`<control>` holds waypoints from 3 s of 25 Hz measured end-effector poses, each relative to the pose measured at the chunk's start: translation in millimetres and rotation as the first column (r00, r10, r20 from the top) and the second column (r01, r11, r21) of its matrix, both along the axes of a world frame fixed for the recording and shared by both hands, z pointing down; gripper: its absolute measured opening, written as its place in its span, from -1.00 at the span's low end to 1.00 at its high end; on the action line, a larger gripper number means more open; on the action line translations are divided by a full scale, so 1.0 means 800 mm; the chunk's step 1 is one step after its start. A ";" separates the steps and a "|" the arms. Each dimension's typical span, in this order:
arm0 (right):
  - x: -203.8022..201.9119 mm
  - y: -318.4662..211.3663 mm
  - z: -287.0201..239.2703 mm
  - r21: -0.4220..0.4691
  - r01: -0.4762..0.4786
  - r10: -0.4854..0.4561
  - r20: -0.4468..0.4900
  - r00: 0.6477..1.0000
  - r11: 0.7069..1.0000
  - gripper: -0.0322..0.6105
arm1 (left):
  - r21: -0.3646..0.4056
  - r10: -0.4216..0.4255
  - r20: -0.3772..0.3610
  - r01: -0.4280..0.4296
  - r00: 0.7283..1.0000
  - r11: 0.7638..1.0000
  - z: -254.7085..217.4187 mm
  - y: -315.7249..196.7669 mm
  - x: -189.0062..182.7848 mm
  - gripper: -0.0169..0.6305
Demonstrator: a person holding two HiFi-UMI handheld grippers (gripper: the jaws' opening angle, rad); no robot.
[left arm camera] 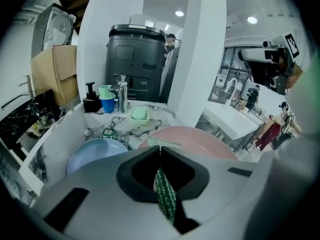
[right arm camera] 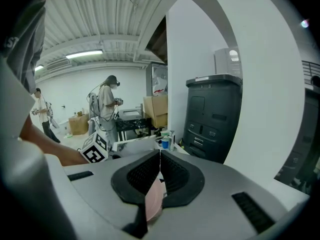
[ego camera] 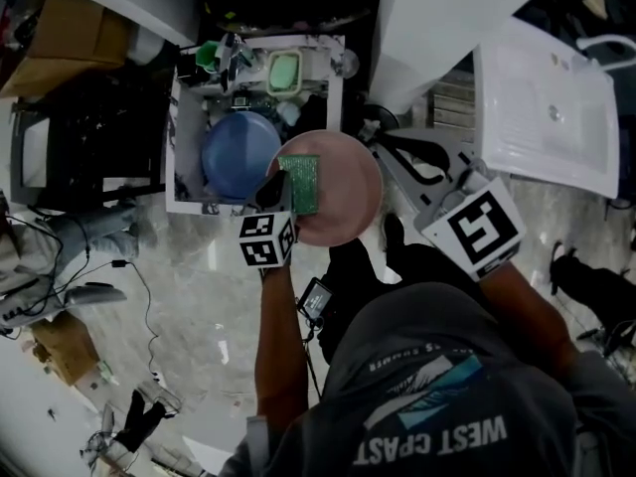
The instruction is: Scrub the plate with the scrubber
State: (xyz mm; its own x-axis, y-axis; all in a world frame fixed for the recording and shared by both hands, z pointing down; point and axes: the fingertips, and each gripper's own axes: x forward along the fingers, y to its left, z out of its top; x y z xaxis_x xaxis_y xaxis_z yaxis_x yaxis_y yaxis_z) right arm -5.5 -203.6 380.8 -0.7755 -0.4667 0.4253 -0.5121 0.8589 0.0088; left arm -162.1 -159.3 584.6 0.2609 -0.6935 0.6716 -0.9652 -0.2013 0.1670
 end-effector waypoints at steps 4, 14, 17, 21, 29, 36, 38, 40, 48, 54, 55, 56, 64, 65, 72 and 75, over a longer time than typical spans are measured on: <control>0.006 -0.005 0.004 -0.006 -0.022 0.022 -0.005 1.000 1.000 -0.80 | 0.005 0.045 -0.011 -0.045 0.999 0.999 0.001 -0.016 0.020 -0.91; 0.019 -0.009 0.005 -0.011 -0.057 0.057 -0.009 0.998 0.998 -0.80 | -0.001 0.192 -0.053 -0.192 0.980 0.981 0.005 -0.026 0.097 -0.91; 0.023 -0.007 0.003 -0.009 -0.060 0.060 -0.007 0.998 0.998 -0.80 | -0.008 0.222 -0.054 -0.223 0.974 0.975 0.008 -0.017 0.114 -0.91; 0.028 -0.005 0.000 -0.004 -0.056 0.056 -0.005 0.998 0.998 -0.80 | -0.031 0.232 -0.055 -0.234 0.971 0.972 0.013 0.000 0.122 -0.91; 0.027 0.001 -0.015 0.021 -0.031 0.031 0.009 0.999 0.999 -0.80 | -0.056 0.204 -0.040 -0.206 0.978 0.977 0.014 0.035 0.110 -0.91; 0.017 0.008 -0.031 0.048 0.011 -0.012 0.015 1.000 0.999 -0.80 | -0.048 0.144 -0.023 -0.145 0.989 0.988 0.002 0.054 0.087 -0.91; 0.013 0.012 -0.036 0.055 0.022 -0.023 0.016 1.000 0.998 -0.80 | -0.032 0.118 -0.026 -0.119 0.993 0.992 -0.006 0.057 0.079 -0.91; 0.007 0.016 -0.040 0.063 0.033 -0.034 0.020 0.999 0.997 -0.80 | -0.006 0.086 -0.043 -0.086 0.995 0.996 -0.017 0.058 0.071 -0.91; -0.019 0.027 -0.054 0.087 0.085 -0.087 0.017 0.996 0.993 -0.80 | 0.058 -0.059 -0.124 0.067 0.991 0.996 -0.055 0.074 0.023 -0.91; -0.047 0.032 -0.062 0.103 0.124 -0.126 0.018 0.992 0.987 -0.80 | 0.112 -0.192 -0.142 0.208 0.971 0.972 -0.082 0.088 -0.051 -0.91; -0.052 0.033 -0.063 0.105 0.129 -0.132 0.018 0.991 0.986 -0.80 | 0.119 -0.217 -0.142 0.234 0.966 0.965 -0.085 0.091 -0.066 -0.91; -0.058 0.034 -0.063 0.105 0.135 -0.137 0.018 0.990 0.985 -0.80 | 0.124 -0.242 -0.143 0.260 0.960 0.958 -0.086 0.094 -0.081 -0.91; -0.101 0.032 -0.061 0.104 0.177 -0.178 -0.002 0.984 0.979 -0.80 | 0.141 -0.422 -0.148 0.442 0.894 0.886 -0.082 0.116 -0.194 -0.91; -0.107 0.031 -0.060 0.101 0.181 -0.181 -0.005 0.983 0.978 -0.80 | 0.141 -0.444 -0.152 0.464 0.883 0.875 -0.080 0.119 -0.208 -0.91; -0.150 0.020 -0.046 0.075 0.199 -0.197 -0.035 0.980 0.977 -0.80 | 0.125 -0.564 -0.179 0.587 0.806 0.800 -0.054 0.125 -0.300 -0.91; -0.167 0.015 -0.037 0.058 0.199 -0.197 -0.045 0.979 0.978 -0.80 | 0.107 -0.604 -0.200 0.630 0.772 0.769 -0.037 0.127 -0.333 -0.91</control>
